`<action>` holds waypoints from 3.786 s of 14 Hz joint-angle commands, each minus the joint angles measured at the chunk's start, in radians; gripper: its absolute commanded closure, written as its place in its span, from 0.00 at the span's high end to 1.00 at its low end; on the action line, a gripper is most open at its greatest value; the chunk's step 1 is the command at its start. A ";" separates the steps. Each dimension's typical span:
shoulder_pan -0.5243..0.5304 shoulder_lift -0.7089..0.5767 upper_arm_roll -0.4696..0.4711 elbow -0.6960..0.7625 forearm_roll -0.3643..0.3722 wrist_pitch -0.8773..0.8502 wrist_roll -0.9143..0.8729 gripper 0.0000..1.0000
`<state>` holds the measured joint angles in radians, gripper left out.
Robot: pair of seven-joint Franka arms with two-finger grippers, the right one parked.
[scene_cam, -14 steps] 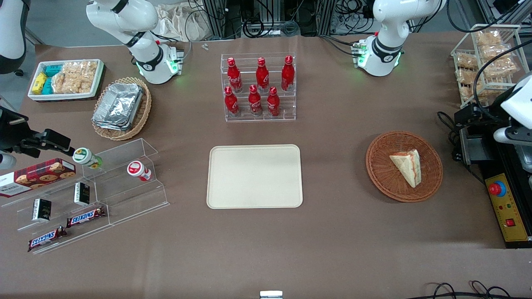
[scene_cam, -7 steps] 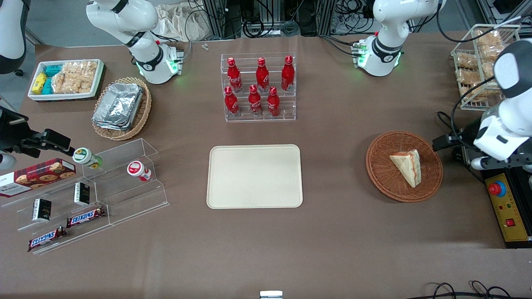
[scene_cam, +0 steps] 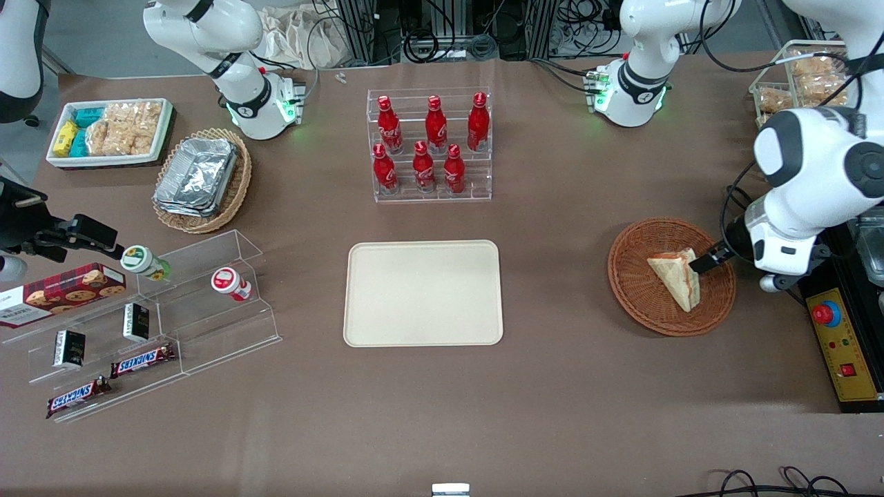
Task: Place sandwich from basket to tray
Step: 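Lower the open left gripper onto the wrapped sandwich and close it, then lift the sandwich out of the basket and carry it toward the tray, then lower the held sandwich onto the tray and open the left gripper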
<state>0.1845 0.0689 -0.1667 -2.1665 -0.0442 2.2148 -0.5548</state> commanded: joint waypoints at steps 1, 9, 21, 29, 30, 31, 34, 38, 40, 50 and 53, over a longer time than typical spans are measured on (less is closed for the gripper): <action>0.001 -0.002 0.001 -0.071 -0.005 0.062 -0.037 1.00; 0.003 0.140 0.001 -0.113 0.001 0.230 -0.039 1.00; -0.005 0.132 -0.007 0.002 0.006 0.110 -0.135 0.00; -0.025 0.101 -0.233 0.497 0.009 -0.498 -0.188 0.00; -0.043 0.107 -0.273 0.514 0.010 -0.497 -0.177 0.00; -0.084 0.132 -0.310 0.542 0.047 -0.495 -0.174 0.00; -0.279 0.276 -0.326 0.622 0.132 -0.478 -0.291 0.00; -0.436 0.478 -0.326 0.663 0.263 -0.319 -0.385 0.00; -0.464 0.567 -0.326 0.686 0.294 -0.244 -0.390 0.00; -0.510 0.752 -0.318 0.702 0.434 -0.083 -0.430 0.00; -0.510 0.758 -0.318 0.711 0.440 -0.078 -0.444 0.61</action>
<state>-0.3099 0.8095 -0.4911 -1.4942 0.3690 2.1343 -0.9662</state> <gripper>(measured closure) 0.753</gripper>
